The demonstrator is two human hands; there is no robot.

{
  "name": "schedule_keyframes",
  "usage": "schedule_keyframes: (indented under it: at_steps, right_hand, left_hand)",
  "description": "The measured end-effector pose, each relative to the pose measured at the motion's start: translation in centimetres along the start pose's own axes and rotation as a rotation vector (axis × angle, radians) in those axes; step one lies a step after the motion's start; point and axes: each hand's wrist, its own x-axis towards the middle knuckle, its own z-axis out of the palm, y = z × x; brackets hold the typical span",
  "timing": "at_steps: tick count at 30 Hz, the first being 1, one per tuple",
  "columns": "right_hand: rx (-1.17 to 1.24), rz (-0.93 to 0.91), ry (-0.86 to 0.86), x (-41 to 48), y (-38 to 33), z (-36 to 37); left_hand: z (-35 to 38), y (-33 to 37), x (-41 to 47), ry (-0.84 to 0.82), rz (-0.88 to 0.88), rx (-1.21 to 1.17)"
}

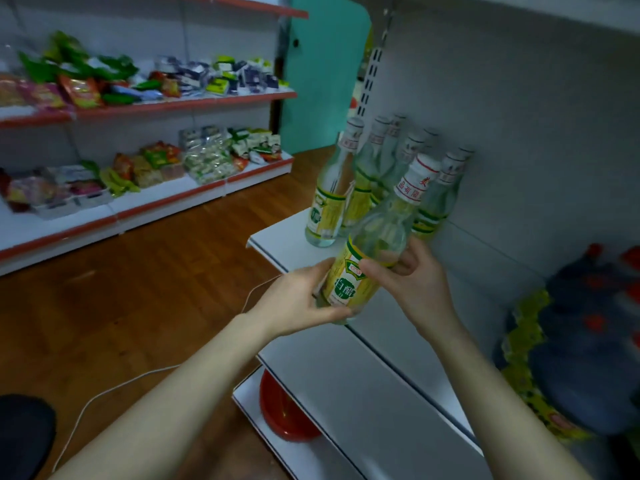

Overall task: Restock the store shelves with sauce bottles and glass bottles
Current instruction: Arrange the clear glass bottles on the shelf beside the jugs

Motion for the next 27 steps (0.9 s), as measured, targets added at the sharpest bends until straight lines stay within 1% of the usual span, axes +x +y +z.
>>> schedule_keyframes:
  at_steps: [4,6,8,12,18,22,25,27]
  right_hand:
    - [-0.074,0.015,0.118,1.3,0.3,-0.7]
    - [-0.113,0.033,0.166,2.0,0.8,-0.9]
    - [-0.142,0.044,0.203,2.6,1.3,-0.9]
    - [-0.16,0.059,0.236,3.8,2.2,-0.2]
    - [-0.157,0.052,0.253,6.3,3.8,1.1]
    - [-0.133,0.012,0.254,7.5,4.0,1.8]
    - [-0.14,0.05,0.3,7.1,5.8,2.0]
    - [-0.189,0.106,0.331,6.2,7.4,2.4]
  left_hand:
    - [0.0,-3.1,2.5,-0.244,0.015,0.382]
    - [0.1,-4.2,3.3,-0.307,0.002,0.464]
    - [0.3,-5.1,3.8,-0.363,-0.007,0.496]
    - [0.5,-5.9,3.7,-0.351,0.038,0.477]
    - [0.4,-6.0,3.7,-0.326,0.042,0.452]
    - [0.8,-6.4,3.6,-0.341,0.031,0.464]
    - [1.0,-6.5,3.7,-0.34,0.029,0.479]
    - [1.1,-6.6,3.7,-0.336,0.037,0.478]
